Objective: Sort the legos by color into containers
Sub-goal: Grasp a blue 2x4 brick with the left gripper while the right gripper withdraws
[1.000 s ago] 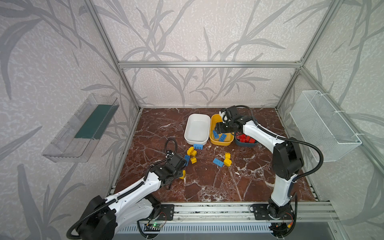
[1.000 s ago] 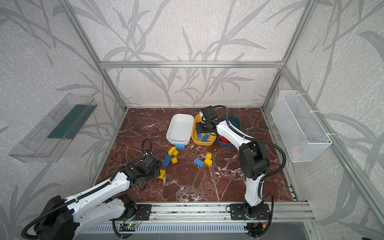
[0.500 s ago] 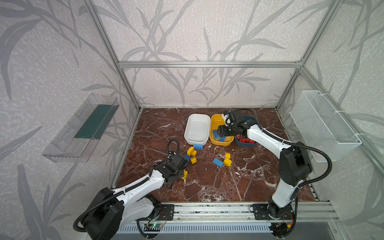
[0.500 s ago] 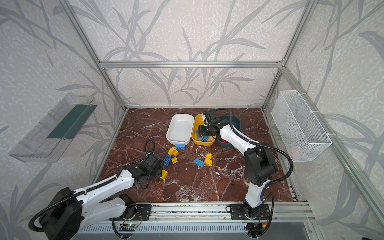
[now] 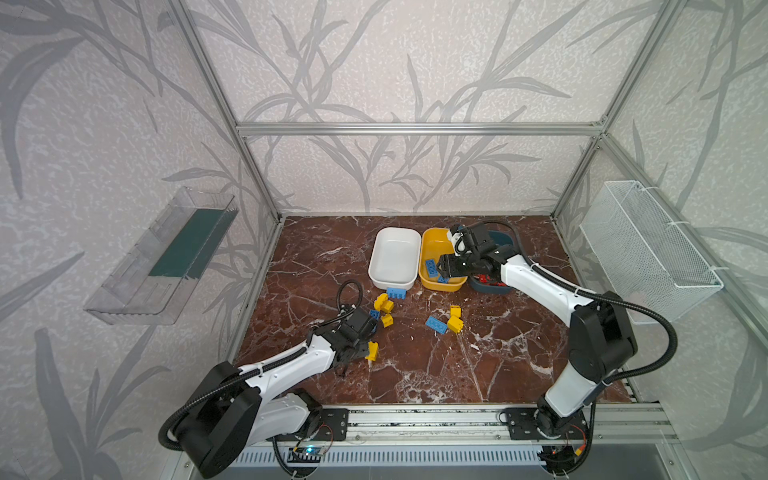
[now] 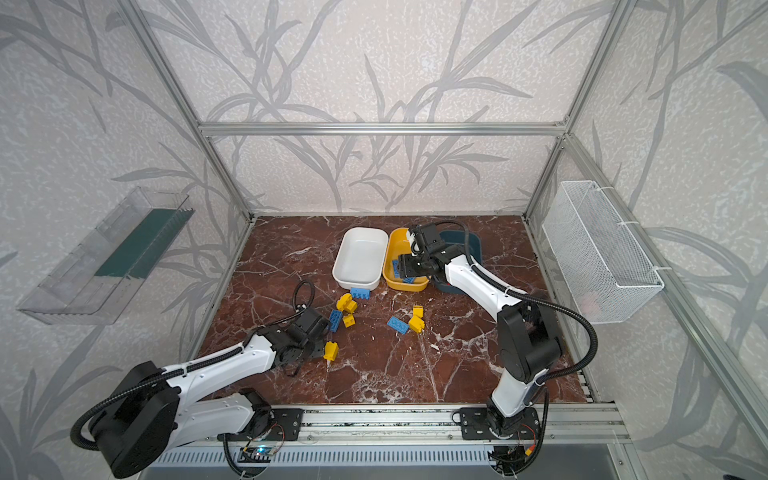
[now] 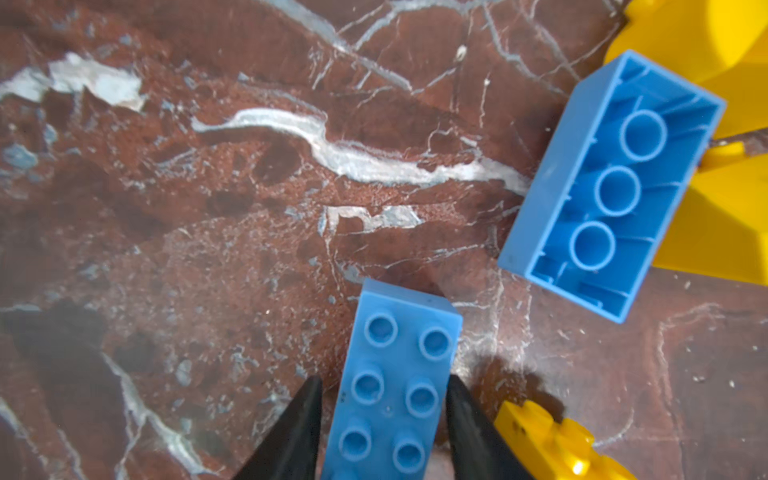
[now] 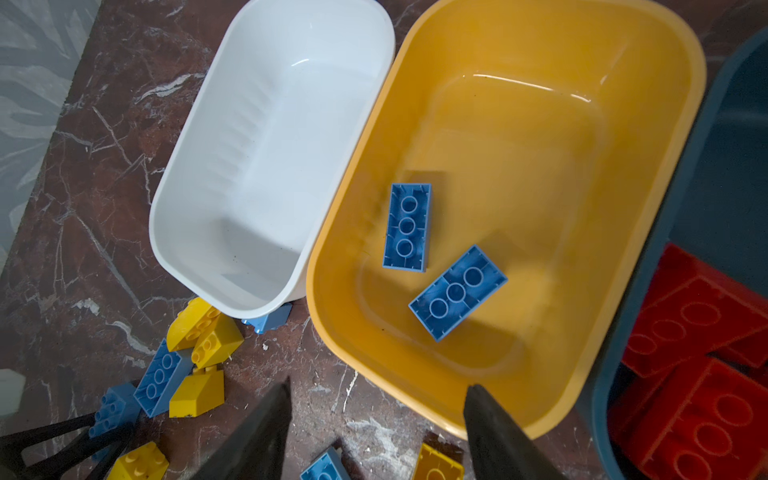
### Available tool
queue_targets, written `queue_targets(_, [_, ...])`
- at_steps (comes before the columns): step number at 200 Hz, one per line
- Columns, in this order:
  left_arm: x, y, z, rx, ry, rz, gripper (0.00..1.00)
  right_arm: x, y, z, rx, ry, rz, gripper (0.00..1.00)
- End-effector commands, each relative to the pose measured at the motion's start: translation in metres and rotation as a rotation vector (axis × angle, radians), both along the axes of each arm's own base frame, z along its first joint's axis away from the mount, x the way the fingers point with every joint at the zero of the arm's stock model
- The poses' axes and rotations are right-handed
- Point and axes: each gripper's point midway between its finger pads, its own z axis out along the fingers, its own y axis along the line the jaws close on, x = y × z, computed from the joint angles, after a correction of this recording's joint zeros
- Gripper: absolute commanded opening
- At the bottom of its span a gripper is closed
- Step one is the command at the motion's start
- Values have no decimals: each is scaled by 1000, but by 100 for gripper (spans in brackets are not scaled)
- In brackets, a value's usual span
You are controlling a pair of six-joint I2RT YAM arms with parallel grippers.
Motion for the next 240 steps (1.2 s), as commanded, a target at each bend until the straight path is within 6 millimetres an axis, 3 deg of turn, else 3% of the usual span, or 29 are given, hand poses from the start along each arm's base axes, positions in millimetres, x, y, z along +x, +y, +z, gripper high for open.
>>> queue_targets(1, [10,-7,6,-12,-13,-1,45,-7,-1,19,38,-40,-3,68])
queue_targets(58, [14,-20,4,-30,31,-42,21,-29,-11,18,40,-43,-5,68])
queue_targets(99, [18,-23,20,-54,-12,-50,20,-43,-15,14,47,-40,-2,67])
queue_targets(139, [27,-27,56,-80,-86,-72,20,-58,-17,8,72,-46,6,67])
queue_targets(163, [43,-36,83,-96,-147,-96,20,-68,-17,-2,88,-59,16,67])
queue_targets(192, [67,-58,120,-119,-192,-140,20,-75,-21,-10,77,-91,7,67])
queue_targets(240, [109,-99,157,-156,-221,-221,20,-90,-19,-9,67,-141,28,68])
